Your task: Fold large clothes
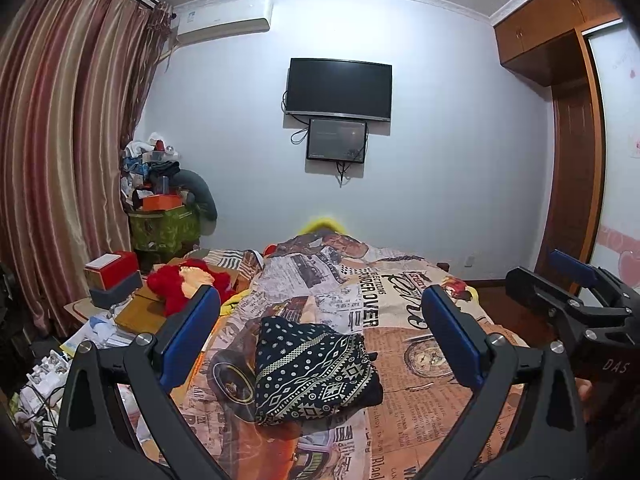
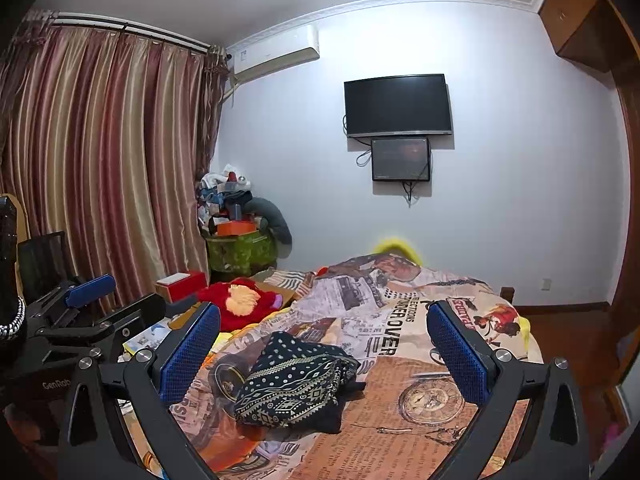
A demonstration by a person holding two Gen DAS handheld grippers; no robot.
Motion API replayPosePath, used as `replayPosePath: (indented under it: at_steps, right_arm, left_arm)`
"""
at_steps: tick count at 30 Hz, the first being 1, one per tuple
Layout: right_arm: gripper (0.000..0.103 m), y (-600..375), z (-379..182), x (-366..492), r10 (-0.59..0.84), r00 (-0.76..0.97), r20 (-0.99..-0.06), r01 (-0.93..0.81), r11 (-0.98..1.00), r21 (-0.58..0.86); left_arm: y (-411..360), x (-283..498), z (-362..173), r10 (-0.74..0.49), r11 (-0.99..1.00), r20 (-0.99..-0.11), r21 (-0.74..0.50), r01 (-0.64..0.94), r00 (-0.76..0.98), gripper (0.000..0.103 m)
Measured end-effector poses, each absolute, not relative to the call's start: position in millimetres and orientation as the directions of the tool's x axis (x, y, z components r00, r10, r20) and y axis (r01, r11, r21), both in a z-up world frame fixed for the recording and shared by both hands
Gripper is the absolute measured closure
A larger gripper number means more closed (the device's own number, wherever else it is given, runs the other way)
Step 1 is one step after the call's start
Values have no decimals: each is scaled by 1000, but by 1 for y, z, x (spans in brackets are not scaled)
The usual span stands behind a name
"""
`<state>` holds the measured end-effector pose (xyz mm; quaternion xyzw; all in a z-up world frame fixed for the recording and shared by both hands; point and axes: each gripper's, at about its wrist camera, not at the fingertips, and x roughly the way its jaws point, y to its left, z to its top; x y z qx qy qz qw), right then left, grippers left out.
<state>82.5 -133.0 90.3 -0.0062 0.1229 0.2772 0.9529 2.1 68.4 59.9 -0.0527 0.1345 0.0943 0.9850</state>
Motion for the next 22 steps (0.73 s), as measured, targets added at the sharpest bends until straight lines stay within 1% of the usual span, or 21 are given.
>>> replayPosePath:
  at_steps: [22]
  right_arm:
    - [0,-126,92,79,528,815,-239,-530,846,60]
  left_arm:
    - [69,3,62,154,981,-281,-71,-180,947,1]
